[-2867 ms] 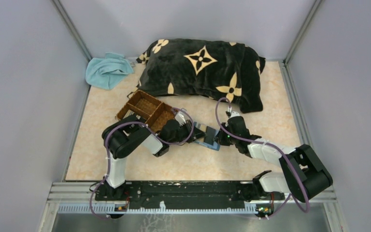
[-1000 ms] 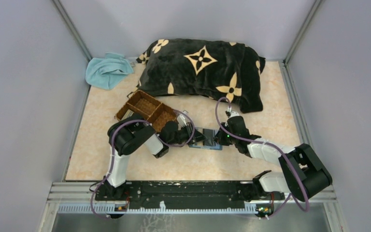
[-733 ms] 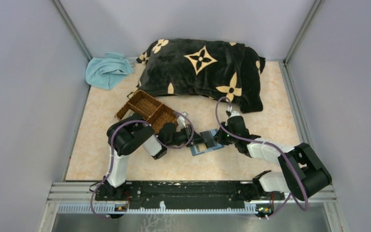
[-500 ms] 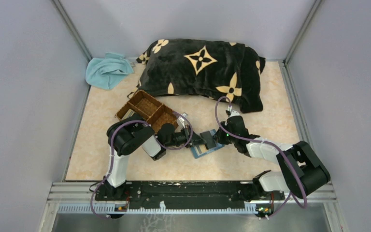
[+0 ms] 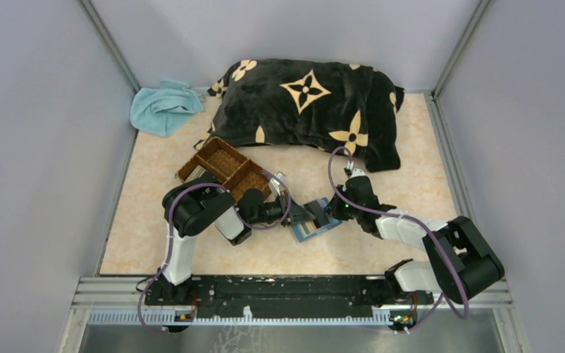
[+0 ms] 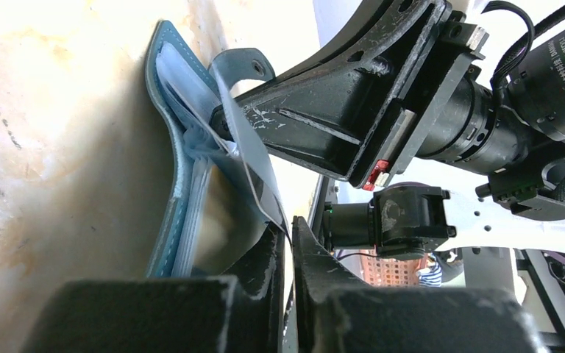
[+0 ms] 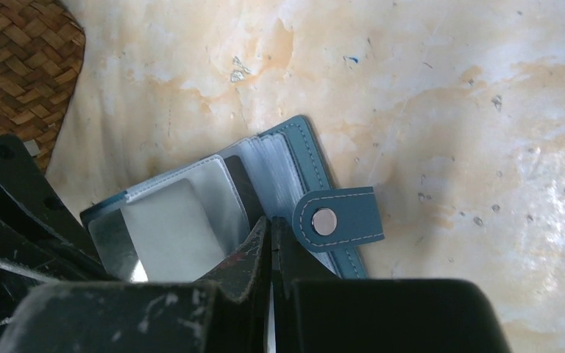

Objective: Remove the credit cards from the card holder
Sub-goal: Remove the credit card from the card holder.

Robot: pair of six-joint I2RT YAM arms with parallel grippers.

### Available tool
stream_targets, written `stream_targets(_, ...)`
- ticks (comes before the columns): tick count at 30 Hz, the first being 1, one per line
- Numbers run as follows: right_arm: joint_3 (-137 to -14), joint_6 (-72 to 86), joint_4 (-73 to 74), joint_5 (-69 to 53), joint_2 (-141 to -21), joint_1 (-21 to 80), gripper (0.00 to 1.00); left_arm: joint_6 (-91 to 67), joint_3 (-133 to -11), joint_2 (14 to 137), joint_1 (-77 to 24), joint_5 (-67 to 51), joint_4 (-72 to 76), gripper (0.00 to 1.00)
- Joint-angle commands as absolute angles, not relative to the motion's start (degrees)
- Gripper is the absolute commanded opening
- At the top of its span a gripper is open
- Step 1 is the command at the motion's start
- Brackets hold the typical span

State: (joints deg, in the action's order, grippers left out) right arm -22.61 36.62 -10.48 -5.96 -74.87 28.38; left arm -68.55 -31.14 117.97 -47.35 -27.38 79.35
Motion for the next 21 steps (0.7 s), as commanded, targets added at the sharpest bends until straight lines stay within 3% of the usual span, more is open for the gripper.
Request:
stream_targets(1,-21.8,34.7,2.4,-4.4,-72.8,29.1,0.0,-73.2,-29.5,120.3,-47.2,-30.8,80.6,0.07)
stream_targets(5,-22.5,34.3,5.1,-3.3,-69.9,29.1,0.01,-72.9,-30.1,120.2,-47.2,-30.6,78.2,0.0)
stream_targets(21,-23.7,34.7,3.0,-4.0,-75.6,29.1,0.0,-70.8,-29.1,118.7,-46.7,-30.6,67.3,0.0)
